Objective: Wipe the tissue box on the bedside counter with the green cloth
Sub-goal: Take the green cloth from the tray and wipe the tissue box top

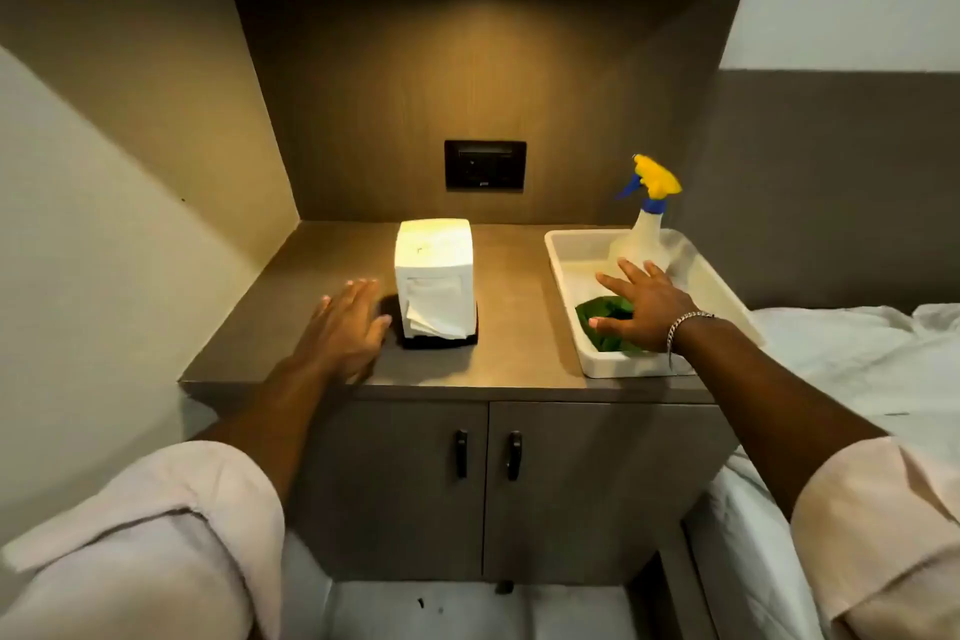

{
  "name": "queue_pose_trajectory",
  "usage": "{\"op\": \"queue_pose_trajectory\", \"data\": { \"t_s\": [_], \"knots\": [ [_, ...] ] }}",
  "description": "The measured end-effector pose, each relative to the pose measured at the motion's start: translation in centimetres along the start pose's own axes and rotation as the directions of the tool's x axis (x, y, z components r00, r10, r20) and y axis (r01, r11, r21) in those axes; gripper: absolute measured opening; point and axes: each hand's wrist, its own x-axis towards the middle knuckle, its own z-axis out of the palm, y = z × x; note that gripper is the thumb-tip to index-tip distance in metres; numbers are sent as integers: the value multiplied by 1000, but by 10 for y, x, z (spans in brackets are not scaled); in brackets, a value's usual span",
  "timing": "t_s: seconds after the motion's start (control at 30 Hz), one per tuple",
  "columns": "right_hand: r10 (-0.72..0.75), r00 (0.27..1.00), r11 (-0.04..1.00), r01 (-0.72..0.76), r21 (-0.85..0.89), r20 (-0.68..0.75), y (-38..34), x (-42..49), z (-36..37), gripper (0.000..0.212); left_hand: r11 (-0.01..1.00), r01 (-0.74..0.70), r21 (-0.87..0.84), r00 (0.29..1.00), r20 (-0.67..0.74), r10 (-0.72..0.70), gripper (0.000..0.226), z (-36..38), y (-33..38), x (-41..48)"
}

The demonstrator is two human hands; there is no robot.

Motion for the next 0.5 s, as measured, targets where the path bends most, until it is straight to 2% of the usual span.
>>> {"op": "queue_pose_trajectory", "data": {
  "t_s": [0.13,0.27,0.33,0.5],
  "knots": [
    [47,994,999,-47,-4,101,5,26,17,81,996,65,60,991,110,-71,63,35,-23,6],
    [63,976,998,-68,13,207,10,46,28,76,984,58,170,989,122,-80,66,48,-40,10],
    [62,981,997,-68,23,185,7,50,32,72,976,48,211,989,127,-76,68,48,-44,8],
    [34,999,999,-35,28,16,3,44,33,53,970,55,238,986,138,-90,70,49,-42,7]
  ]
}}
